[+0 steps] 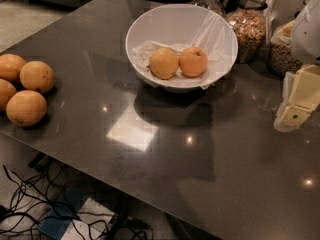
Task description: Pick orange from white bowl
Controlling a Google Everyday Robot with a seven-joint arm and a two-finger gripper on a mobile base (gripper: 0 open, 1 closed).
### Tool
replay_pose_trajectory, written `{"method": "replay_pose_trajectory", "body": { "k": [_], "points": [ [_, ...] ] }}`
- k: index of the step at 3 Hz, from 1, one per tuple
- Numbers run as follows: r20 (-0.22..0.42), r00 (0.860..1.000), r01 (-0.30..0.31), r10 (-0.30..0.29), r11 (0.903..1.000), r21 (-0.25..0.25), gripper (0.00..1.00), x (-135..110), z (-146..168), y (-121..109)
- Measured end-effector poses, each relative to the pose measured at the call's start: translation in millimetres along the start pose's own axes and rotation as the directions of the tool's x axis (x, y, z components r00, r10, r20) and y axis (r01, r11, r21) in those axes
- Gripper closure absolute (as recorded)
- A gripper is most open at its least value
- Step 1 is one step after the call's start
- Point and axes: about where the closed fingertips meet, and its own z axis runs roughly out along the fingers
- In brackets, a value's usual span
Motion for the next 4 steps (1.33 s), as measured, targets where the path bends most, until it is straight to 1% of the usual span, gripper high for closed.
{"method": "replay_pose_trajectory", "body": {
  "k": [1,2,3,4],
  "points": [
    [0.000,1.000,0.000,0.000,1.0000,0.000,0.00,0,0,0],
    [0.053,0.999,0.005,-0.004,0.9995,-0.031,0.00,-11,9,-10],
    [0.186,0.983,0.017,-0.007,0.9984,-0.054,0.00,-35,24,-35],
    [0.319,0.947,0.053,-0.038,0.9979,-0.037,0.00,-67,28,-58]
  ]
}}
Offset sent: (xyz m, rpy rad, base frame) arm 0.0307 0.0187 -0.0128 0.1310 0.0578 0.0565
